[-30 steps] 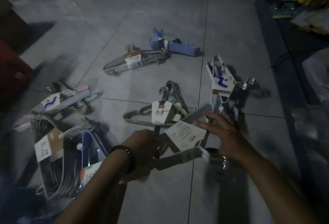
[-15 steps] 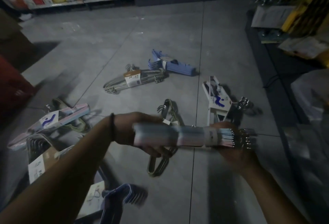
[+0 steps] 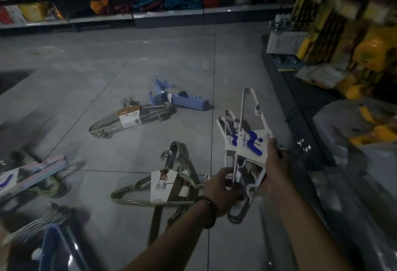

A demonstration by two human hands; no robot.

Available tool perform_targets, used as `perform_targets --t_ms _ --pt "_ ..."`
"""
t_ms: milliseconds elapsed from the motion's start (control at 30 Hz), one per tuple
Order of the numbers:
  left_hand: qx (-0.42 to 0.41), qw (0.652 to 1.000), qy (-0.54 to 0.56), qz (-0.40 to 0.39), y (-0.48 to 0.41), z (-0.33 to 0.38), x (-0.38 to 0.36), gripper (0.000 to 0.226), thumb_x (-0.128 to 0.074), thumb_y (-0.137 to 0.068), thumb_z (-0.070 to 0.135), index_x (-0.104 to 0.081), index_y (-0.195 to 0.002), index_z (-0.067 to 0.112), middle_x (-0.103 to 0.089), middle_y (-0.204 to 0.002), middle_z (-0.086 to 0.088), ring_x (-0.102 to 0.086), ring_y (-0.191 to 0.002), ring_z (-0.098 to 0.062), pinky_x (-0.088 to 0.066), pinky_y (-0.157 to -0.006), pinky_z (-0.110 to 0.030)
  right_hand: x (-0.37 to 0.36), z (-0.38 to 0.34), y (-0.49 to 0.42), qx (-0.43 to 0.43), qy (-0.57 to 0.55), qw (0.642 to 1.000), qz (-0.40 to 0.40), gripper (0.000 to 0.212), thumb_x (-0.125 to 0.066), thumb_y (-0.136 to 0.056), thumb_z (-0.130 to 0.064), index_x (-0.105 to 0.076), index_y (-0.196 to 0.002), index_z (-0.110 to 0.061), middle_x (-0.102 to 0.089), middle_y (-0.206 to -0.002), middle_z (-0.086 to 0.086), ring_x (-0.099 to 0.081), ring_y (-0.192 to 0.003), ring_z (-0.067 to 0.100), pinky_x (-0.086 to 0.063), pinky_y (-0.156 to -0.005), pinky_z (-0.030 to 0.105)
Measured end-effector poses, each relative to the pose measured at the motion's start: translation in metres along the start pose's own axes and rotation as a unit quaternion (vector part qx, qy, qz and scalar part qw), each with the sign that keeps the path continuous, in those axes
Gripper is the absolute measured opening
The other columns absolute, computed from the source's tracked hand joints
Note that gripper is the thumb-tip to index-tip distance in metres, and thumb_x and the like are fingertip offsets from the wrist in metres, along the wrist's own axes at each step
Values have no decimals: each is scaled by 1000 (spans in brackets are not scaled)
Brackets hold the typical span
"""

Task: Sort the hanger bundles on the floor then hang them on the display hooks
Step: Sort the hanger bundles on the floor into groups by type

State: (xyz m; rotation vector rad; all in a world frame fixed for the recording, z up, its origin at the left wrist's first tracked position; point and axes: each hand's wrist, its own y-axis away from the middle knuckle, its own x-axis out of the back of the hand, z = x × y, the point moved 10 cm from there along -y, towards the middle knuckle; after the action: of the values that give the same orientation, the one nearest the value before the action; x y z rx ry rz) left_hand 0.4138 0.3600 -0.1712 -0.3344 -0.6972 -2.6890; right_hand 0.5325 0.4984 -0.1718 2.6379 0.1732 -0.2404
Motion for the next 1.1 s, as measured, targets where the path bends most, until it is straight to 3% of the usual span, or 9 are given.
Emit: perform_targets --t_ms 167,267,333,433,500,600,733,900,1100 --pt "3 997 -33 75 -37 17 -4 31 -62 -99 16 -61 -128 24 -70 -115 0 -67 -102 -20 -58 -94 -40 -12 0 -44 33 129 991 -34 32 -61 -100 -49 -65 -113 -21 -79 -96 7 -78 -82 27 -64 -71 43" --pt "15 992 -70 107 -50 19 -3 27 -61 -101 22 -57 -128 19 -67 -121 -2 -59 -99 -16 -49 -78 -23 -27 8 -68 -9 154 985 -72 23 -65 -99 -41 -68 -113 -22 -80 -99 5 -78 -89 30 -62 -87 53" --pt "22 989 -62 133 -57 15 -2 32 -64 -100 21 -54 -130 22 -66 -123 -1 -57 -94 -14 -43 -69 -18 -33 14 -79 -4 174 982 -71 16 -64 -101 -32 -69 -112 -21 -79 -98 3 -78 -89 27 -62 -88 51" --pt "20 988 -61 141 -67 15 1 39 -62 -99 15 -50 -136 23 -65 -127 -2 -58 -99 -13 -49 -82 -25 -40 11 -80 47 200 977 -48 12 -60 -103 -21 -65 -112 -28 -75 -97 -5 -75 -84 15 -59 -63 32" --pt "21 981 -149 123 -77 15 3 42 -60 -101 22 -48 -141 22 -56 -134 -7 -56 -118 -22 -51 -99 -36 -37 21 -86 46 226 972 -35 19 -61 -101 -20 -66 -116 -31 -74 -102 -7 -74 -85 14 -56 -57 27" --pt "62 968 -231 72 -85 1 -2 49 -59 -101 29 -45 -147 21 -46 -142 -13 -48 -131 -34 -46 -110 -46 -27 41 -98 22 264 963 -59 33 -66 -96 -16 -68 -126 -29 -74 -118 -3 -71 -96 18 -59 -68 31" --pt "69 976 -196 56 -88 -8 -7 42 -58 -102 19 -45 -142 16 -61 -132 -13 -61 -120 -31 -53 -100 -38 -21 46 -105 26 280 956 -81 31 -70 -94 -14 -70 -122 -26 -75 -116 -1 -72 -104 24 -59 -95 52" --pt "70 982 -159 69 -83 -9 2 37 -58 -104 22 -52 -139 16 -64 -130 -11 -63 -116 -28 -54 -95 -36 -21 48 -101 50 321 942 -86 31 -63 -101 -28 -63 -131 -31 -72 -121 -4 -69 -107 22 -58 -95 53" --pt "-1 979 -201 44 -51 -9 22 44 -59 -102 21 -50 -146 22 -59 -142 -7 -58 -129 -25 -51 -106 -37 -20 50 -83 73 383 919 -61 27 -67 -97 -28 -64 -124 -29 -71 -122 -3 -68 -108 25 -56 -98 53"
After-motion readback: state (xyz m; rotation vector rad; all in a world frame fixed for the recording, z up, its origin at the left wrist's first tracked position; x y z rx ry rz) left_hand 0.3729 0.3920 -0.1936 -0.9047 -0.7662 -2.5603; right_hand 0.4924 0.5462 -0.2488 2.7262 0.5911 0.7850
